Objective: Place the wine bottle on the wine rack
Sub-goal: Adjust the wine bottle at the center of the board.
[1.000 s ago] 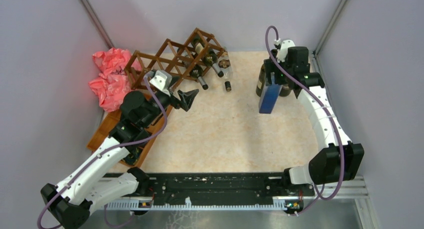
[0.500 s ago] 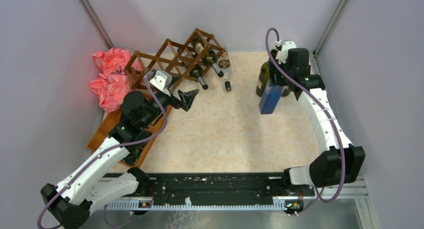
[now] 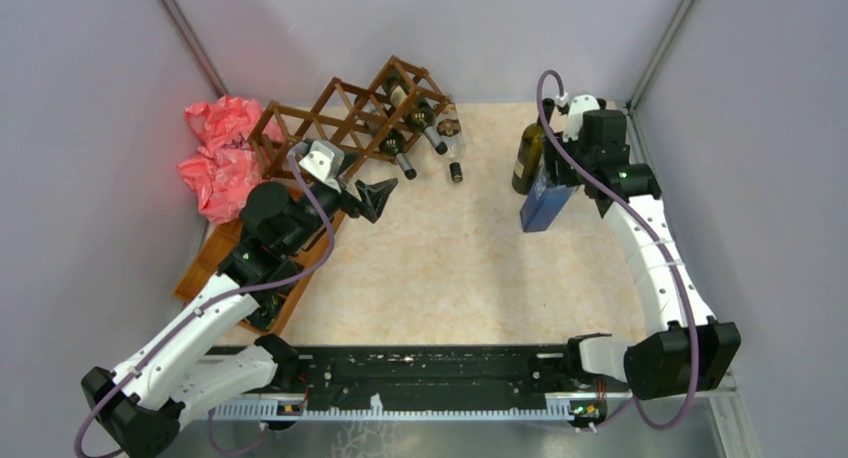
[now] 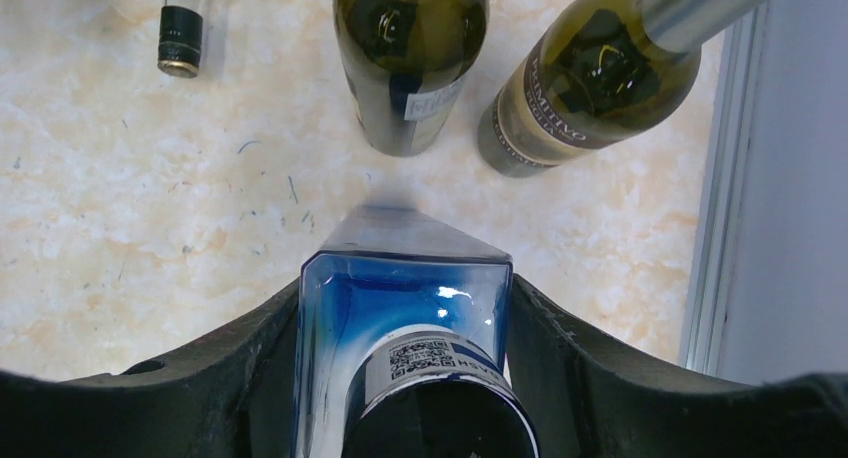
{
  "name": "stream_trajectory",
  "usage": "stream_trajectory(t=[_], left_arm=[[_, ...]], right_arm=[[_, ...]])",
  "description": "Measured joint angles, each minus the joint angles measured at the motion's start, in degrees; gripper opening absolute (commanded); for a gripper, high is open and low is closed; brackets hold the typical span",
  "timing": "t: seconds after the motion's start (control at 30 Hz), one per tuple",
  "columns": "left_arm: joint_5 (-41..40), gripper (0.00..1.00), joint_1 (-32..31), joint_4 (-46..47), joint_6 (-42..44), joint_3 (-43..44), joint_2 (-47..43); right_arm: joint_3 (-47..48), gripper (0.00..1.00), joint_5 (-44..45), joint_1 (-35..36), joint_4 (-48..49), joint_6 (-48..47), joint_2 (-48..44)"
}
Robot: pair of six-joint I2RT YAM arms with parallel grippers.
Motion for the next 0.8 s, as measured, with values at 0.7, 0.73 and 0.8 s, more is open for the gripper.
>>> stream_trajectory(t=[0.7,0.73,0.8], left_arm=[[0.59,0.99,0.0,0.0,-0.02,0.0,0.0],[0.68,0.99,0.0,0.02,-0.04,0.0,0.0],[0.81,0.99,0.0,0.02,-0.04,0.0,0.02]], right_arm=[[-5.44,0.0,-13.14,-4.02,-4.13,3.63,-8.61],[-5.84,0.0,-13.97,-4.26,-4.02,4.15,-8.92],[-6.56,0.0,-15.69,-4.66,-3.72,5.09,-9.44]])
